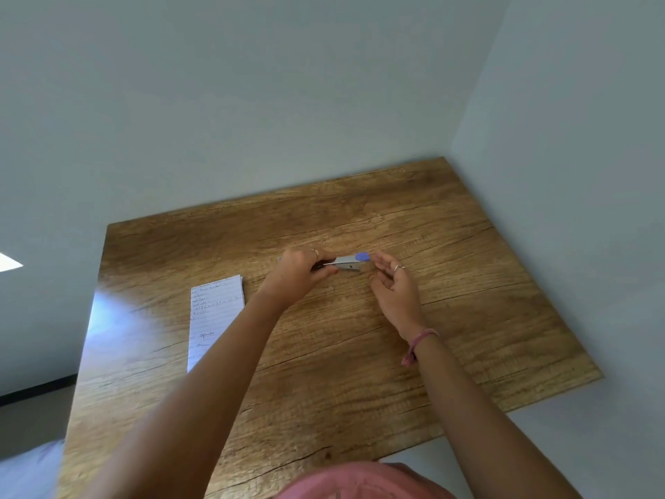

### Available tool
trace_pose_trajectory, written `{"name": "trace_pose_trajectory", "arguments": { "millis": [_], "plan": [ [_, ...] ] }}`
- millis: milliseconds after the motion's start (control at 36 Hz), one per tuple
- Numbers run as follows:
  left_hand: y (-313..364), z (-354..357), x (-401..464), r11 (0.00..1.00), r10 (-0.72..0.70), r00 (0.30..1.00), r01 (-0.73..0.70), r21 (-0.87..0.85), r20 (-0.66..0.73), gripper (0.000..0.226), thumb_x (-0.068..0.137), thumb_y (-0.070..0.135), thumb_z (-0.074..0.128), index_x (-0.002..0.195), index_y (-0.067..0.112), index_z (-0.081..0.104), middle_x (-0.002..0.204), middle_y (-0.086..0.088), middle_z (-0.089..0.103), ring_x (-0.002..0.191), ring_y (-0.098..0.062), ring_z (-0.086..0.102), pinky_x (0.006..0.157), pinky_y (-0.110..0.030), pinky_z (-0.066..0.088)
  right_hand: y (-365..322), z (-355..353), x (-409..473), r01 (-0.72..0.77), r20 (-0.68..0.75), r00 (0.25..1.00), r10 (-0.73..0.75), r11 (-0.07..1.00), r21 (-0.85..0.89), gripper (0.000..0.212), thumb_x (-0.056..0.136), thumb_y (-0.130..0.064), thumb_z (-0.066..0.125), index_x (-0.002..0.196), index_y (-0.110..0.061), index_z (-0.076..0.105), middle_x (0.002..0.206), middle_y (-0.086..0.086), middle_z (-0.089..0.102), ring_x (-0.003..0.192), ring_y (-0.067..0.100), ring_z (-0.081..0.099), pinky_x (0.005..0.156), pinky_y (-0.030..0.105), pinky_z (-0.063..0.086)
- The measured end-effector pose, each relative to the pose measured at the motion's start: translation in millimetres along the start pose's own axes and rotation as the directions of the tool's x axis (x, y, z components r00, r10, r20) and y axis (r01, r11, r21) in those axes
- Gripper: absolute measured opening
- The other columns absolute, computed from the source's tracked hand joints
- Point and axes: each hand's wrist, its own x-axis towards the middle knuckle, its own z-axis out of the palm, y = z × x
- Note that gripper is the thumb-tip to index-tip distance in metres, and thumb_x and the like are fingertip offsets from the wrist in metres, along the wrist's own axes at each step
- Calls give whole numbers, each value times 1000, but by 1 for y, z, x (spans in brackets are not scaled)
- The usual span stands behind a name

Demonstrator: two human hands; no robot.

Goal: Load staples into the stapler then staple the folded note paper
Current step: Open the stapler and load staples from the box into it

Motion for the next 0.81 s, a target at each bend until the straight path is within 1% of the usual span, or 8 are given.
{"name": "trace_pose_trajectory", "arguments": {
  "millis": [83,167,250,333,444,556,639,806],
  "plan": [
    [2,-1,-1,975,-156,987,146,-167,-49,25,88,32,68,111,23,71,69,9,67,52,1,50,53,-8,41,-1,-2,0,0,39,999,-1,1000,31,47,91,-1,57,135,-16,49,132,1,58,124,11,53,107,31,42],
    [3,-4,0,816,-304,952,275,-508,27,13,85,28,73,95,20,76,75,-3,74,58,-4,61,59,-19,49,-3,-4,0,1,100,995,-7,998,55,48,91,-6,60,135,-24,50,130,-8,59,122,4,53,107,30,42],
    [7,-6,-3,444,-407,887,400,-802,217,15,84,19,73,88,5,76,81,-17,69,63,-16,59,62,-27,47,-8,-7,-1,-11,141,990,1,997,72,46,91,-10,61,132,-29,52,121,-14,63,110,-1,60,97,25,49],
    [9,-2,-5,3,-422,823,421,-907,381,19,87,14,69,97,-2,72,88,-16,70,65,-15,64,57,-22,54,-14,-9,-4,-6,175,984,-18,991,137,43,91,-10,63,130,-26,54,113,-9,69,104,3,65,85,18,52],
    [16,8,-7,-323,-412,740,428,-844,532,16,86,15,67,95,2,71,83,-10,72,58,-11,66,53,-20,57,-20,-7,-9,-49,263,965,-9,976,213,49,87,-11,67,131,-28,51,121,-4,67,112,10,63,88,23,52],
    [29,21,-12,-485,-374,719,387,-785,586,16,89,10,63,80,1,73,75,-13,72,52,-14,66,48,-22,57,-26,1,-12,-157,308,950,60,940,302,44,87,-29,67,129,-28,54,117,-6,70,110,11,64,85,28,54],
    [36,25,-14,-571,-351,726,334,-750,591,18,94,10,58,86,-3,68,78,-15,69,52,-14,67,49,-22,57,-29,3,-10,-228,290,949,122,902,367,48,80,-39,67,125,-24,59,112,-1,72,106,16,67,87,33,55],
    [46,33,-17,-610,-292,719,368,-702,631,18,94,11,57,91,-5,65,79,-15,68,54,-15,68,52,-23,59,-31,1,-1,-271,211,957,200,875,402,27,88,-18,67,115,-13,65,95,1,76,89,15,70,81,31,57]
  ]
}}
